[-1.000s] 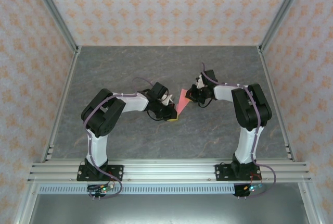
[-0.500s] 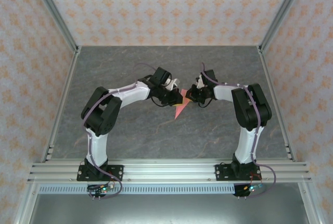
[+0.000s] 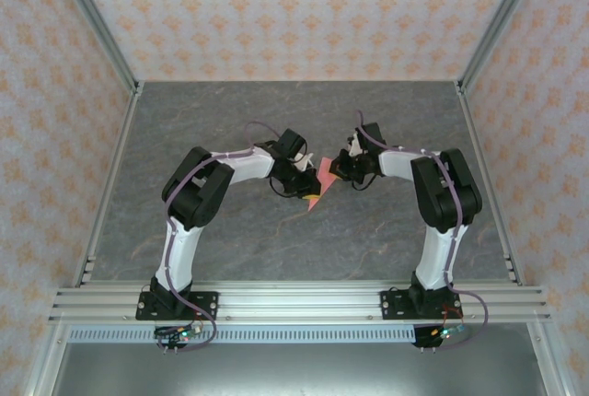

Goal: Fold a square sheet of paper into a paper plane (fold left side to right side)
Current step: Fold the wing for the fifth time at the center of the table.

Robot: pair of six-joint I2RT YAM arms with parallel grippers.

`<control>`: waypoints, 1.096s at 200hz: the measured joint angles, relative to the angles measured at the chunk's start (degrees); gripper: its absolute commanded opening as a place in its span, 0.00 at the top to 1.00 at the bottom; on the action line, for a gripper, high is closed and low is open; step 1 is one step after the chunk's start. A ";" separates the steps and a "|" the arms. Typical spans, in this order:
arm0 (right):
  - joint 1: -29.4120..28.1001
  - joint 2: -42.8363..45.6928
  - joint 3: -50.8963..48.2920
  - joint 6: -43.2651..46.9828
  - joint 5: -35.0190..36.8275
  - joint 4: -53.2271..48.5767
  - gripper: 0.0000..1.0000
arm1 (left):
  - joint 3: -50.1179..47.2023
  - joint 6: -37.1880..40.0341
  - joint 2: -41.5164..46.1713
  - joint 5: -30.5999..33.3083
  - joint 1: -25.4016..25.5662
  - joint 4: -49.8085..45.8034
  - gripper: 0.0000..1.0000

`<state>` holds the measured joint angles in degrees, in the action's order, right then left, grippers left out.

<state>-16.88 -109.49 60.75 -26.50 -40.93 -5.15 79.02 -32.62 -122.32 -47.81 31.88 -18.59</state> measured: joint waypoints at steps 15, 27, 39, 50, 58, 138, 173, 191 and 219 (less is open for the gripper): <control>-0.28 2.21 0.00 0.20 0.92 -1.84 1.00 | 0.00 0.20 0.00 0.31 0.00 -0.07 0.90; -0.79 4.92 -0.04 0.46 1.60 -3.26 1.00 | 0.00 0.20 0.00 0.46 0.00 -0.09 0.90; -1.42 7.78 -0.48 0.70 2.25 -3.96 1.00 | 0.00 0.22 0.00 0.70 0.04 -0.11 0.90; -2.10 10.36 -1.29 0.66 2.51 -4.15 1.00 | 0.00 0.22 0.00 0.90 0.28 -0.11 0.90; -2.71 11.80 -1.95 0.63 2.67 -4.24 1.00 | 0.00 0.22 0.00 1.11 0.33 -0.13 0.90; -7.72 9.51 -4.33 -2.01 4.17 -2.54 1.00 | 0.00 1.66 0.13 1.84 0.55 -0.42 0.91; -7.63 8.96 -5.09 -2.64 6.16 -2.14 1.00 | 0.00 1.68 0.17 1.99 0.66 -0.42 0.91; -7.65 8.96 -5.90 -2.86 6.97 -2.25 1.00 | 0.00 1.68 0.20 2.01 0.66 -0.42 0.91; -7.63 8.94 -6.12 -3.39 6.69 -2.27 1.00 | 0.00 1.68 0.20 1.99 0.66 -0.44 0.91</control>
<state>-24.51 -100.55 54.63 -29.89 -34.24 -7.42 79.02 -30.94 -122.13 -45.82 32.53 -19.03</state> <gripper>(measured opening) 0.067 0.090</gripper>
